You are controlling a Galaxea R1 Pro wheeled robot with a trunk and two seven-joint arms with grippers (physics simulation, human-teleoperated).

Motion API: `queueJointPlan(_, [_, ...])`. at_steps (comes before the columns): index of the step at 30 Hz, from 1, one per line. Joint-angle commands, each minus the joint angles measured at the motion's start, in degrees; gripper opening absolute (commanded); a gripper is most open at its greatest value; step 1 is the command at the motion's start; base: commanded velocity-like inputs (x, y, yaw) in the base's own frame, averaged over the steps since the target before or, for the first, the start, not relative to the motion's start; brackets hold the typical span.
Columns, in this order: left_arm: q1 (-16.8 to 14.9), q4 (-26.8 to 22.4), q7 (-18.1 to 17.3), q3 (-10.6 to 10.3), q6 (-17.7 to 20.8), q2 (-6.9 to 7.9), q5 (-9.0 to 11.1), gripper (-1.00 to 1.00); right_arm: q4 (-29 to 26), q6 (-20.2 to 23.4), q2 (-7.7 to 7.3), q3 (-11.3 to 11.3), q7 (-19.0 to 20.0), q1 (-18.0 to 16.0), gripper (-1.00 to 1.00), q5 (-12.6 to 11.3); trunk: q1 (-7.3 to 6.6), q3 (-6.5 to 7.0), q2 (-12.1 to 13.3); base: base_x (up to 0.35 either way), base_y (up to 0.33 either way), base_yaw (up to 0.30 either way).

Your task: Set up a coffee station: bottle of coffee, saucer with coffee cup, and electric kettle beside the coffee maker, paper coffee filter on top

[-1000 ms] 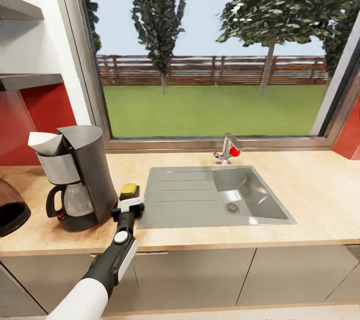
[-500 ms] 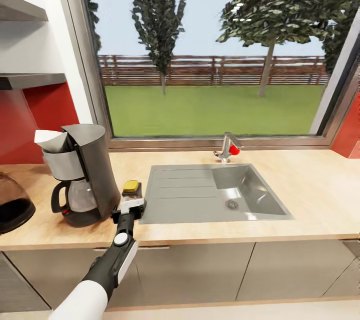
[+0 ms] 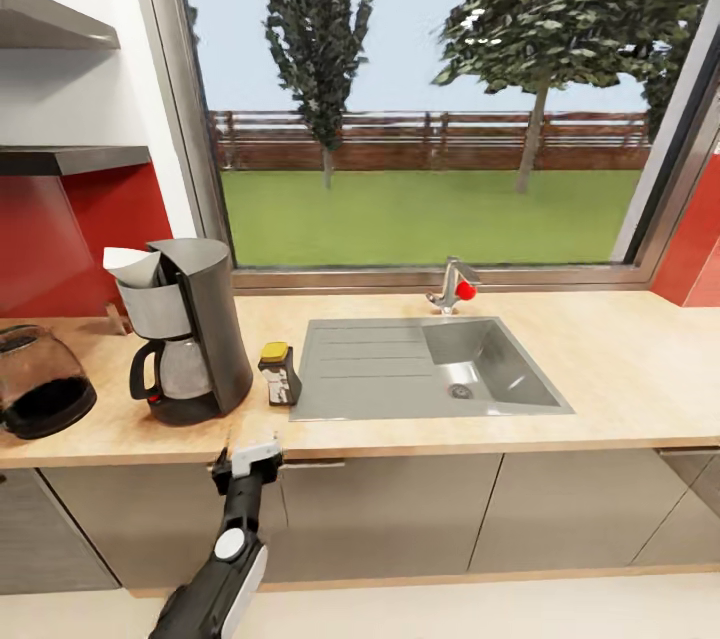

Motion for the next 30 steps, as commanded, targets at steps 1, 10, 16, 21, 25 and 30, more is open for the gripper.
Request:
queueJointPlan(1, [1.5, -1.1, 0.3, -0.3, -0.5, 0.03, 0.0, 1.0, 0.0, -0.1, -0.02, 0.1, 0.1, -0.1, 1.0, 0.5, 0.04, -0.12, -0.1, -0.01, 0.0, 0.0])
queueJointPlan(10, [16.7, -10.4, 0.0, -0.8, -6.1, 0.16, -0.1, 1.0, 0.0, -0.1, -0.02, 0.1, 0.0, -0.1, 1.0, 0.5, 0.04, -0.12, -0.1, -0.002, 0.0, 0.0])
queueJointPlan(16, [22.5, -9.0, -0.3, -0.7, -8.1, 1.17, 0.1, 1.0, 0.0, -0.2, -0.02, 0.1, 0.0, -0.1, 1.0, 0.5, 0.04, -0.12, -0.1, 0.0, 0.0, 0.0])
queueJointPlan(21, [23.5, 0.5, -3.9, -0.7, -8.0, 1.99, 0.0, 1.0, 0.0, -0.2, 0.04, 0.0, 0.0, -0.1, 1.0, 0.4, 0.04, -0.12, -0.1, 0.0, 0.0, 0.0])
queueJointPlan(25, [23.4, 10.6, -10.4, -0.8, -7.7, 2.18, -0.5, 1.0, 0.0, -0.2, 0.21, -0.1, 0.0, -0.1, 1.0, 0.2, 0.04, -0.12, -0.1, 0.0, 0.0, 0.0])
queueJointPlan(30, [23.4, 19.2, -14.8, -0.8, -7.1, 2.28, -0.7, 1.0, 0.0, -0.1, 0.31, -0.3, 0.0, -0.1, 1.0, 0.0, 0.04, -0.12, -0.1, 0.0, 0.0, 0.0])
